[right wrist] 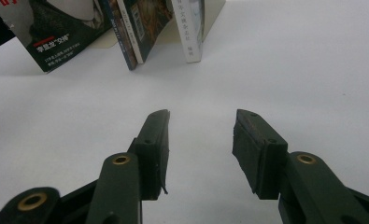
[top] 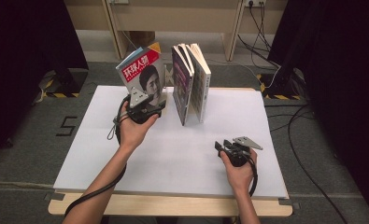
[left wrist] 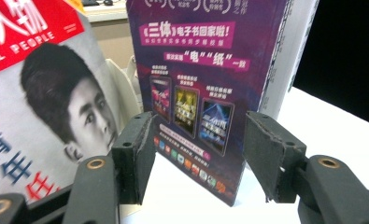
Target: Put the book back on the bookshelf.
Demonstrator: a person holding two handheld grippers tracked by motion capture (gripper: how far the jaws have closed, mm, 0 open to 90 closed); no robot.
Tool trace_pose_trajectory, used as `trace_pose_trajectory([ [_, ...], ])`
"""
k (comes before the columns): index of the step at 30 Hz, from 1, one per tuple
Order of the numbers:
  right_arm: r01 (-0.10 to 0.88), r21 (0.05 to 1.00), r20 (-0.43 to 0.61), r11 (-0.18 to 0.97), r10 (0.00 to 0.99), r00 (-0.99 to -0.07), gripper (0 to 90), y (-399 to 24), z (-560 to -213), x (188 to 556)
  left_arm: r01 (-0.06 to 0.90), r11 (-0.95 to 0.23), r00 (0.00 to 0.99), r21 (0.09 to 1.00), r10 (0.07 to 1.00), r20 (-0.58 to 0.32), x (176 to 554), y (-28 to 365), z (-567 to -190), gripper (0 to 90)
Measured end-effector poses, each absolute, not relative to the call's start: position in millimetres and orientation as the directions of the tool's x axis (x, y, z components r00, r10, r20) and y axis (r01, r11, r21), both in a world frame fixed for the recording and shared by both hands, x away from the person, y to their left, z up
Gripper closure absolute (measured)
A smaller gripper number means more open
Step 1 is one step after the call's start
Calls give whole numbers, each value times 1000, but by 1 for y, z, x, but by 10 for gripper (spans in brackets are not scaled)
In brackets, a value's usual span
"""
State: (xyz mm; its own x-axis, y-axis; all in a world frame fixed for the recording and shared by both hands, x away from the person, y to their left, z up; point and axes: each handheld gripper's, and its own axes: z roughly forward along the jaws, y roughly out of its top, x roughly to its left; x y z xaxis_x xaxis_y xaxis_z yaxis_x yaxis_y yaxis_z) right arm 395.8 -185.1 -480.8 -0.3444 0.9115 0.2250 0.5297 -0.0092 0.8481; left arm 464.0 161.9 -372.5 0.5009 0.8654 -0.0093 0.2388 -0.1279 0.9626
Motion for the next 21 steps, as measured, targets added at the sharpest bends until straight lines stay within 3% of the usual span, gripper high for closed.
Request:
trace_pose_trajectory([
  [21,530,848,226,-9,911,-346,562,-185,-481,396,255,-119,453,959,892,-10,443,202,-393,427],
])
